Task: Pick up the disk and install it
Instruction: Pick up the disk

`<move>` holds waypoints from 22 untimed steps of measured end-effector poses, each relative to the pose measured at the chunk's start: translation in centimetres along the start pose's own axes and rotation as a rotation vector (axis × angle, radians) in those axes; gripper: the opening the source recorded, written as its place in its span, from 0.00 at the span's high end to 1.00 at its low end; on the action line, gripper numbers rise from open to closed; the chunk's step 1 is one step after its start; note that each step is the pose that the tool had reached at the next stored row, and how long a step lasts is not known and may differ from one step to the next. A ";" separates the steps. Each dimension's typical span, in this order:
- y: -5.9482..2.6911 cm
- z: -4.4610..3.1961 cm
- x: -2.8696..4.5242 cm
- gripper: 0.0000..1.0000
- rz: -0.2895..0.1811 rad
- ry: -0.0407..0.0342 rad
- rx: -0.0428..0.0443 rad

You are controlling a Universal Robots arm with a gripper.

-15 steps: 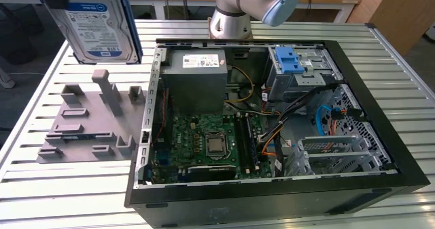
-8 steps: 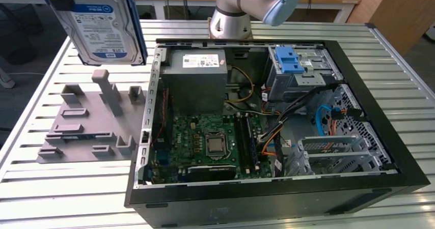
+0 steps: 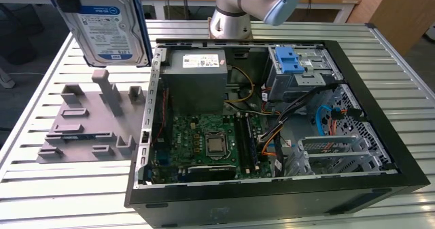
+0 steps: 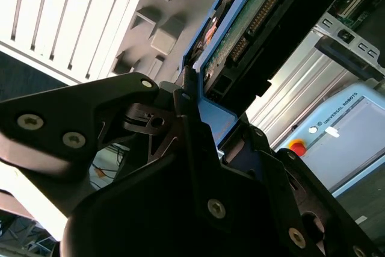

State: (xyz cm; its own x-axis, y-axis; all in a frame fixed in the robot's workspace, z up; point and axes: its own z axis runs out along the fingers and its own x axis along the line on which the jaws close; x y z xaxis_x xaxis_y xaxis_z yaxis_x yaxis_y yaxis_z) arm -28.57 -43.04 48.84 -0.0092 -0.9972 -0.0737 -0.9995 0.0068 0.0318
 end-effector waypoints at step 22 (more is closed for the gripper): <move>-2.67 -0.17 1.12 0.64 0.000 0.0000 0.0000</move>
State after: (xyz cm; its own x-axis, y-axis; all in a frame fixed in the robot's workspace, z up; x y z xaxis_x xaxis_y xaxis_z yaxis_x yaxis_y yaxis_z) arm -25.90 -44.19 48.84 -0.0091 -0.9972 -0.0737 -0.9995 0.0068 0.0317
